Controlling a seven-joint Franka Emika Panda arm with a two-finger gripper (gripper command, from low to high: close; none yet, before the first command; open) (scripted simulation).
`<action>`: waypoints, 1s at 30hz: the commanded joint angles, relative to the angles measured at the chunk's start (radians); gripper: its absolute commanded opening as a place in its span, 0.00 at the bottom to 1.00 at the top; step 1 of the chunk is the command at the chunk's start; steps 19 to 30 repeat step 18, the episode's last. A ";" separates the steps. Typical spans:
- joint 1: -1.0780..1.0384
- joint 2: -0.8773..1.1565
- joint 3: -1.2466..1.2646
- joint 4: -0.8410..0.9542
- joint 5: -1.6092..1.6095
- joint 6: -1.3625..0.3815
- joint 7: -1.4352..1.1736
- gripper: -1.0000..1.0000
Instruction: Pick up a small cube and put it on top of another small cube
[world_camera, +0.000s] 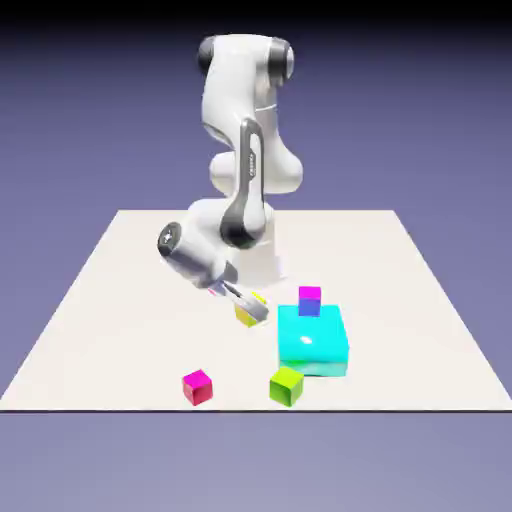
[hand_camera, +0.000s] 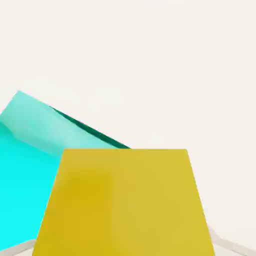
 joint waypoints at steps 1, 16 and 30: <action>-0.016 -0.029 0.036 -0.008 -0.003 -0.015 0.018 0.00; -0.049 -0.166 0.365 -0.167 0.066 0.065 0.114 1.00; -0.059 -0.185 0.354 -0.144 0.050 0.022 0.123 1.00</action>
